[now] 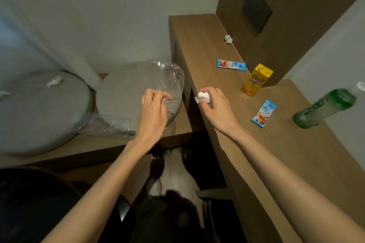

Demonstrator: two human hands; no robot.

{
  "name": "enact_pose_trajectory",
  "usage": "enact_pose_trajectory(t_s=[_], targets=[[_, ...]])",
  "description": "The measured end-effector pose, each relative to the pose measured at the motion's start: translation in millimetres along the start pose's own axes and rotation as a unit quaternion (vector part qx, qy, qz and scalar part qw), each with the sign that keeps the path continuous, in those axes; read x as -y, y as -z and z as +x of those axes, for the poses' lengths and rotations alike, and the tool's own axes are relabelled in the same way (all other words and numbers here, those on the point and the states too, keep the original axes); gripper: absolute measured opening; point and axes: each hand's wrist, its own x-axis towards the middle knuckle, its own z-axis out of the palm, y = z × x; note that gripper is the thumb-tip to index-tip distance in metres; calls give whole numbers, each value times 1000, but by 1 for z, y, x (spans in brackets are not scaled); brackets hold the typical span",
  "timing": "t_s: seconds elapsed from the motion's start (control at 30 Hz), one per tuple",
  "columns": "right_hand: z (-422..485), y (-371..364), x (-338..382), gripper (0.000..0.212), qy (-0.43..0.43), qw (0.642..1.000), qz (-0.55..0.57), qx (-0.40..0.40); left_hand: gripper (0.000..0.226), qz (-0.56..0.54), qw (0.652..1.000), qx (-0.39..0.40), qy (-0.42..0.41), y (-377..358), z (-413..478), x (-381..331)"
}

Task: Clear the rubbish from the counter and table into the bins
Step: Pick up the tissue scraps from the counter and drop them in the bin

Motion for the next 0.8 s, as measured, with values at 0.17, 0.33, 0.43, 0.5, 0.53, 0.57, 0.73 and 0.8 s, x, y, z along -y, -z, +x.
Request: enact_pose_trajectory(t_s=[0.17,0.33,0.43,0.5,0.53,0.57,0.73,0.8], targets=[[-74,-13,14,23,23,1000,2,3,22,1,1000,-7,6,29,-75,-13],[-151,-28,16,24,-4,1000,-7,-4,21,-3,1000,-3,6,38,-147,-20],[-209,-36,15,24,-34,999,5,-17,21,-15,1000,4,-3,38,-195,-25],[-250,-40,14,24,-59,998,15,-26,21,-19,1000,18,-9,37,-229,-29],[-269,-42,13,23,-70,997,19,-28,21,-21,999,26,-11,36,-245,-31],[-290,-43,12,23,-80,996,23,-28,21,-23,999,34,-11,36,-262,-34],[-385,-42,-1,20,-129,990,35,-38,16,-23,997,78,-14,27,-337,-51],[-414,-43,-9,20,-148,988,37,-36,14,-14,995,99,-8,20,-360,-52]])
